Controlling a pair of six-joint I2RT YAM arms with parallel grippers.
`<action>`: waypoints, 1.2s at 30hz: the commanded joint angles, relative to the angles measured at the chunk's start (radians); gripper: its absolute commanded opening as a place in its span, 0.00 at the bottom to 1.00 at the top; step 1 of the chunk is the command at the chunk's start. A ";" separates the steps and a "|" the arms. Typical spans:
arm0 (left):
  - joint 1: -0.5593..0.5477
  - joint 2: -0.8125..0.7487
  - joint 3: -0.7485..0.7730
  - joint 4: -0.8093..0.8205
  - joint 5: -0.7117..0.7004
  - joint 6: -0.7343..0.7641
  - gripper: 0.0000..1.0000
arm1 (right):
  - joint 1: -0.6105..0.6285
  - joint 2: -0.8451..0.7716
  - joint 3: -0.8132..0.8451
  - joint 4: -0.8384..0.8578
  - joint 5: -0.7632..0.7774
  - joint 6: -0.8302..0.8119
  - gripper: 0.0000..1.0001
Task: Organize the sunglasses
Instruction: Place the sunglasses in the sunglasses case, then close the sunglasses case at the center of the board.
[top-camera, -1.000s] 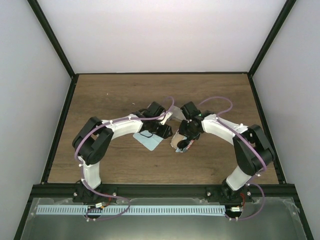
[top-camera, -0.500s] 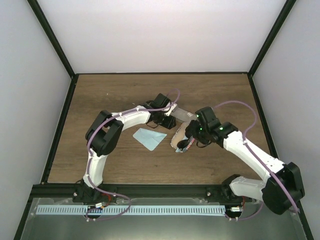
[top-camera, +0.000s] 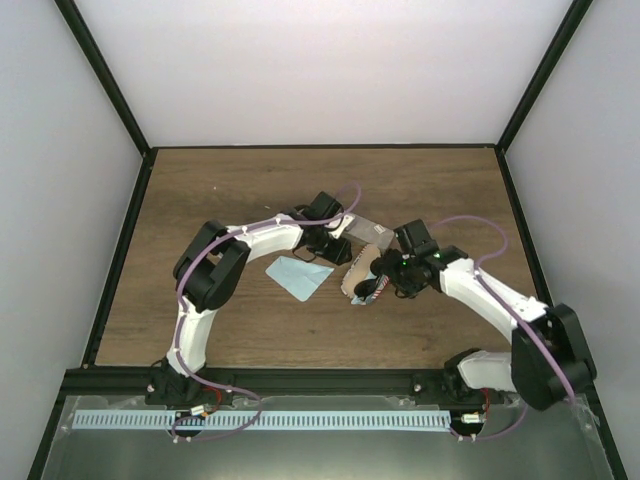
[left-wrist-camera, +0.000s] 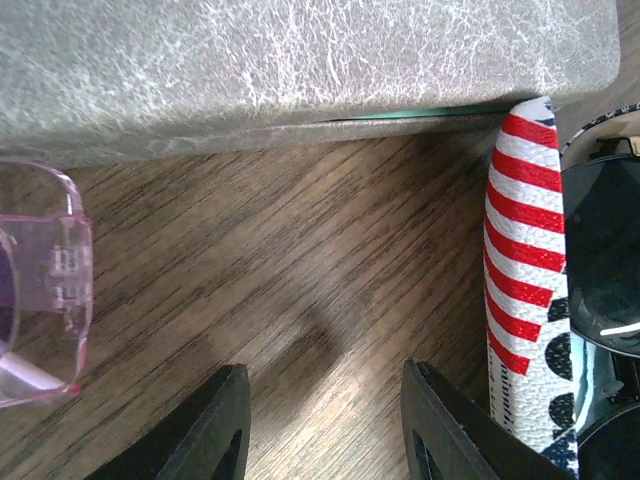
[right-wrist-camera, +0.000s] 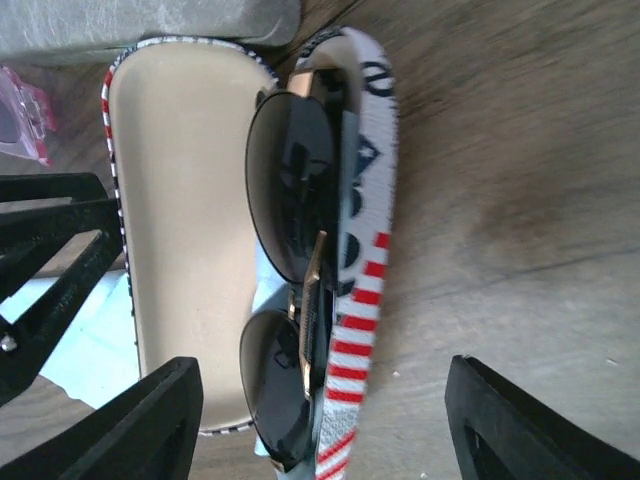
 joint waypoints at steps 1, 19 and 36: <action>-0.019 0.008 -0.010 0.006 0.034 -0.011 0.43 | -0.008 0.117 0.097 0.034 -0.062 -0.069 0.70; -0.089 0.026 0.088 -0.077 0.065 -0.030 0.40 | -0.016 0.255 0.171 0.183 -0.137 -0.069 0.44; -0.125 0.061 0.131 -0.114 0.098 -0.038 0.39 | -0.010 0.259 0.218 0.224 -0.148 -0.065 0.88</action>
